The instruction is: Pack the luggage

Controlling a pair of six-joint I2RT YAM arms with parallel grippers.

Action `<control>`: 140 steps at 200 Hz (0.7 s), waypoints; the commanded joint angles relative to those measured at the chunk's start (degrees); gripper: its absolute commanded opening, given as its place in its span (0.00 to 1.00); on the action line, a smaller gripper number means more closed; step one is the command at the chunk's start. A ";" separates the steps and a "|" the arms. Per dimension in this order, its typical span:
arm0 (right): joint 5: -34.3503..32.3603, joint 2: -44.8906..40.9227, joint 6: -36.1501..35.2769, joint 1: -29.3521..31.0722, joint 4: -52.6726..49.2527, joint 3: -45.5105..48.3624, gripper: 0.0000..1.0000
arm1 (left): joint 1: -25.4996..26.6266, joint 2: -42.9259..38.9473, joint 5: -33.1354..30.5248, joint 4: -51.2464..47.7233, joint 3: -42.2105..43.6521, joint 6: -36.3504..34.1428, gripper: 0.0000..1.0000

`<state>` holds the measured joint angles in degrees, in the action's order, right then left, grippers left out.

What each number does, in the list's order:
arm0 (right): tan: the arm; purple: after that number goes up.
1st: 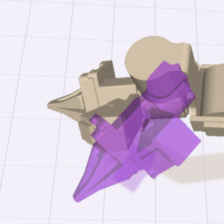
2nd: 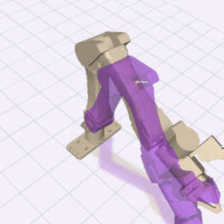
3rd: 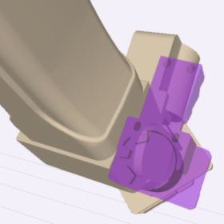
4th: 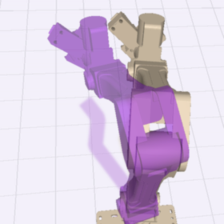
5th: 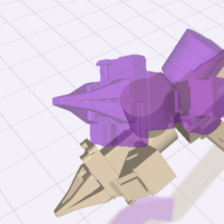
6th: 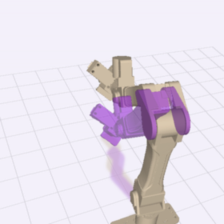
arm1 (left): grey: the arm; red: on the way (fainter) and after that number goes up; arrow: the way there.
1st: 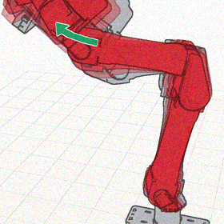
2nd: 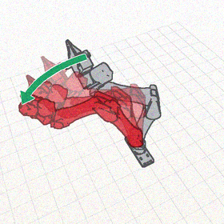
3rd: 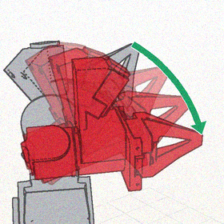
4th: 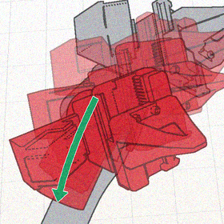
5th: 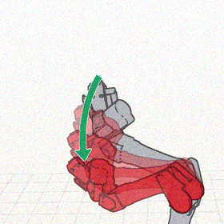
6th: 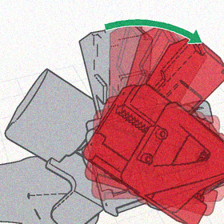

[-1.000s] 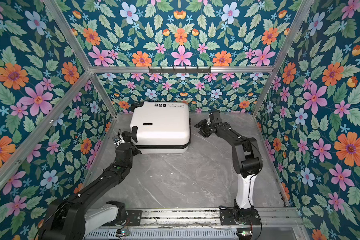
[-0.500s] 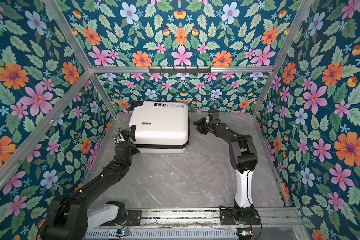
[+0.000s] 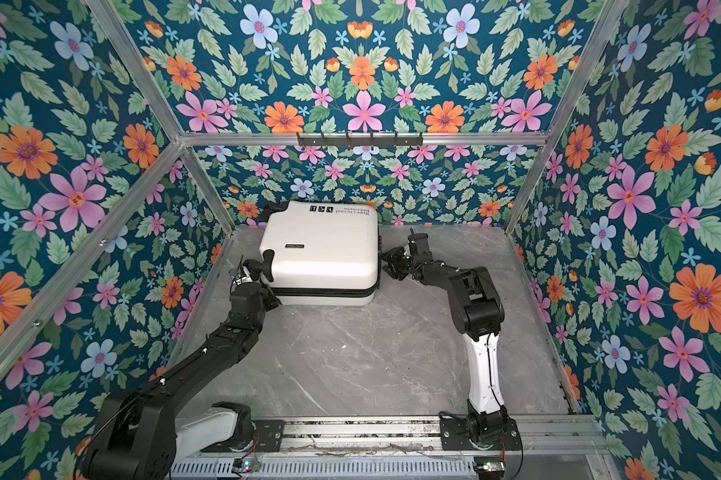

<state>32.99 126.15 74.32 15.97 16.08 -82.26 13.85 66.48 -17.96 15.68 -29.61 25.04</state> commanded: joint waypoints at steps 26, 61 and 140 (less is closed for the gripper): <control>0.25 0.66 5.45 0.86 10.84 3.75 0.47 | 0.11 -1.07 6.15 -1.44 0.96 -1.03 0.00; -0.61 2.66 9.85 1.62 17.33 4.84 0.19 | -0.04 -1.09 7.57 -1.54 0.70 -1.45 0.00; -12.98 -12.87 10.53 1.64 18.09 22.56 0.00 | -0.21 -3.21 34.08 5.92 2.73 -6.89 0.00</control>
<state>22.50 117.60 79.15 17.10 36.07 -62.89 13.06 64.55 -6.72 17.50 -27.68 20.91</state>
